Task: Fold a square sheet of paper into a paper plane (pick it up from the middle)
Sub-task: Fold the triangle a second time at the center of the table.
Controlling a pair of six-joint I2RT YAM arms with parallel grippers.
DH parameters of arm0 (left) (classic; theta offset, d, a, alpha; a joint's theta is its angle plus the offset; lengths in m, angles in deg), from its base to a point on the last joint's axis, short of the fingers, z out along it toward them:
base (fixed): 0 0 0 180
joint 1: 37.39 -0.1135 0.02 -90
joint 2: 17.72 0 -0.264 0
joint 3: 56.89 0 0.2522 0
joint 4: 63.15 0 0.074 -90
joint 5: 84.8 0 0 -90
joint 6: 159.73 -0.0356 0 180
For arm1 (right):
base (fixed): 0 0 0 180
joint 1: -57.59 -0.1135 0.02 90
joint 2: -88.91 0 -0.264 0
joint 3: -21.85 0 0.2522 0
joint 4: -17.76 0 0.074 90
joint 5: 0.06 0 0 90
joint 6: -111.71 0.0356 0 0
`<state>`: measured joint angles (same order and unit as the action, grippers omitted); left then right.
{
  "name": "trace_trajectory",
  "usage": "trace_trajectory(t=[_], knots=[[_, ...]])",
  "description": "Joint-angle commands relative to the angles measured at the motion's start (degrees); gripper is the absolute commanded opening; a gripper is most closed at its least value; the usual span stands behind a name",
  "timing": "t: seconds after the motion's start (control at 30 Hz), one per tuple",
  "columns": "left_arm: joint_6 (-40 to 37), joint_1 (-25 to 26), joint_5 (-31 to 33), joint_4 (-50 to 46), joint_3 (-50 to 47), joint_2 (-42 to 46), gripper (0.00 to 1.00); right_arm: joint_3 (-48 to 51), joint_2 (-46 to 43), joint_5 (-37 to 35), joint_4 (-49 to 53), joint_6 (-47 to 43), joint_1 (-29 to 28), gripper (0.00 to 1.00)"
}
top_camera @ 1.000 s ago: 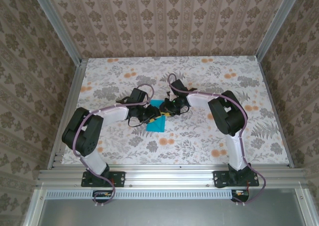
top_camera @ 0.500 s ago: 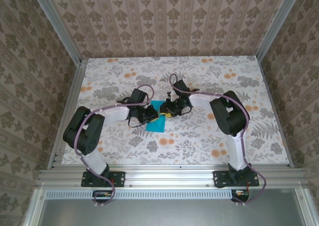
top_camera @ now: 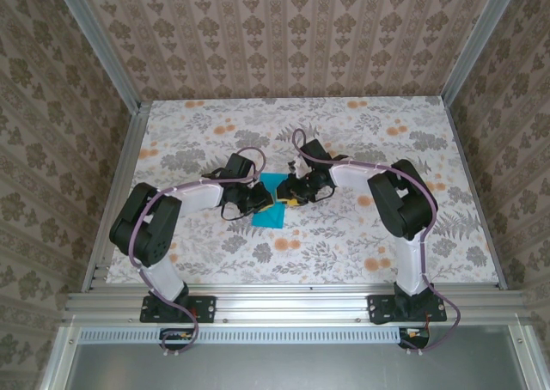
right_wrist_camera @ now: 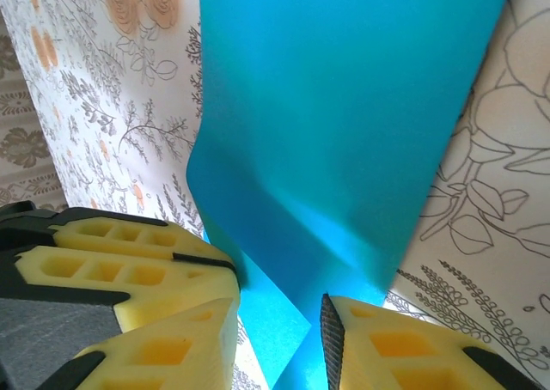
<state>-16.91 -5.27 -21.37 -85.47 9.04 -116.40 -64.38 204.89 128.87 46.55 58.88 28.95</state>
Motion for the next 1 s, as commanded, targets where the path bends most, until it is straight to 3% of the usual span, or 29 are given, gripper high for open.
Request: trace_trajectory(t=[0.0, 0.43, 0.7, 0.97], knots=[[-0.7, -0.5, 0.6, -1.5, 0.6, 0.3, 0.14, -0.7, -0.3, -1.4, 2.9, -1.8, -0.6, 0.34], [-0.5, -0.5, 0.6, -1.5, 0.6, 0.9, 0.13, -0.5, 1.0, 2.2, 1.3, -1.9, -1.8, 0.3], [-0.5, -0.5, 0.7, -1.5, 0.4, 1.0, 0.12, -0.8, 0.8, -2.2, 4.6, -3.1, -1.9, 0.32], [-0.5, -0.4, 0.8, -1.3, 0.2, 0.9, 0.1, 0.6, 1.4, 1.7, 0.2, -0.6, -2.5, 0.27]])
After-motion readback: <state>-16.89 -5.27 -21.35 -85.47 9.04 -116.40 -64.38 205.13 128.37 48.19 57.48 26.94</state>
